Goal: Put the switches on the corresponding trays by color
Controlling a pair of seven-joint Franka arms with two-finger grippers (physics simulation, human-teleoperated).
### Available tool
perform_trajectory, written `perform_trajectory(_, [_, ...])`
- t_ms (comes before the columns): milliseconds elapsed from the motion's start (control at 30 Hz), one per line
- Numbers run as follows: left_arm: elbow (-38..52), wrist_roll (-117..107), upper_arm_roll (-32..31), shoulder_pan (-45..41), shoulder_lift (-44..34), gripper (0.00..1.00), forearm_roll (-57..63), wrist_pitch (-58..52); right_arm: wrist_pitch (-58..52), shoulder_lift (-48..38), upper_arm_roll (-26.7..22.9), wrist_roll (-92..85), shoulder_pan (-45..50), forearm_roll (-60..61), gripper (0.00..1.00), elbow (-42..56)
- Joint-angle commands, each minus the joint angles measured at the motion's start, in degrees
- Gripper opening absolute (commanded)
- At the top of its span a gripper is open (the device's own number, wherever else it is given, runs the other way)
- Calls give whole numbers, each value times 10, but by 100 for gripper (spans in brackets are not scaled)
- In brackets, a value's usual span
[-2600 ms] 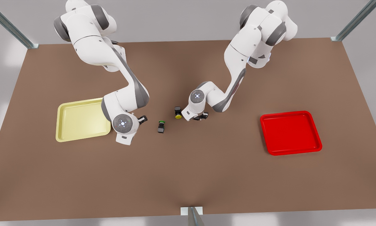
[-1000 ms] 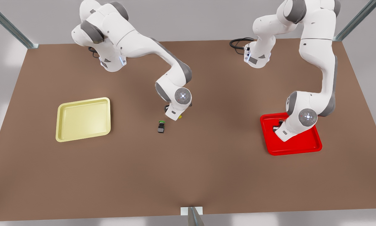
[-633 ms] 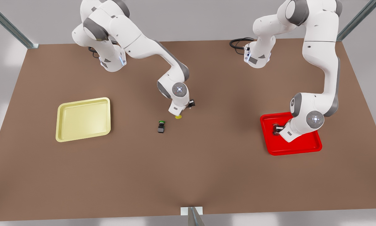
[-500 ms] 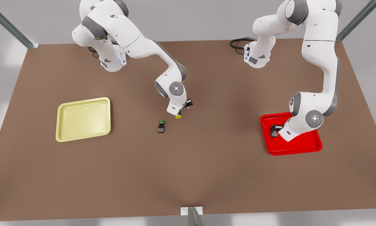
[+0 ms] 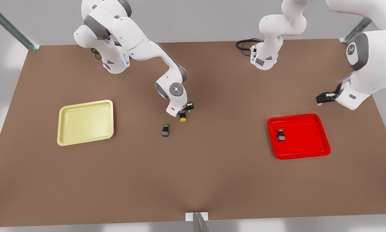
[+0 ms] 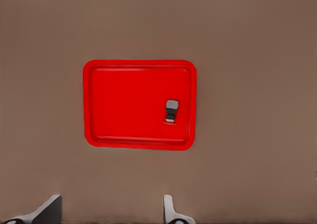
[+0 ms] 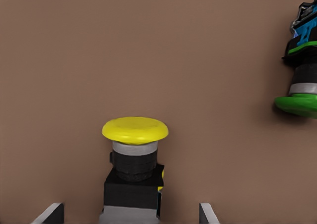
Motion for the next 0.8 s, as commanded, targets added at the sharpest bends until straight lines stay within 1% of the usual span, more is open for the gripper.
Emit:
perform_trajectory(0, [2, 1, 1, -43, 3, 100, -40, 0, -1, 1, 0, 0, 0, 0, 100, 0])
perform_trajectory(100, [16, 0, -3, -45, 29, 100, -34, 1, -1, 6, 0, 0, 1, 0, 100, 2])
perform_trajectory(200, [26, -1, -14, -52, 36, 100, -36, 0, -1, 6, 0, 2, 0, 0, 100, 2])
perform_trajectory(267, [32, 0, -15, -50, 34, 100, -36, 0, -2, 6, 0, 8, -1, 0, 73, 3])
perform_trajectory(300, [33, -1, -15, -52, 34, 100, -38, 0, -3, 6, 0, 8, -1, 0, 68, 4])
perform_trajectory(333, [43, -1, -15, -51, 36, 100, -38, -1, -2, 6, 0, 8, -1, 0, 58, 4])
perform_trajectory(367, [43, -1, -14, -46, 39, 100, -36, -1, -3, 6, 0, 9, -2, 0, 57, 4])
perform_trajectory(467, [43, -7, -11, -44, 56, 100, -7, 16, -3, 6, 0, 9, -2, 0, 57, 6])
perform_trajectory(500, [43, -8, -11, -42, 69, 100, -7, 17, -3, 6, 0, 9, -3, 0, 57, 6])
perform_trajectory(767, [43, -8, -11, -44, 101, 100, -8, 30, -3, 7, 0, 8, -4, 0, 56, 6])
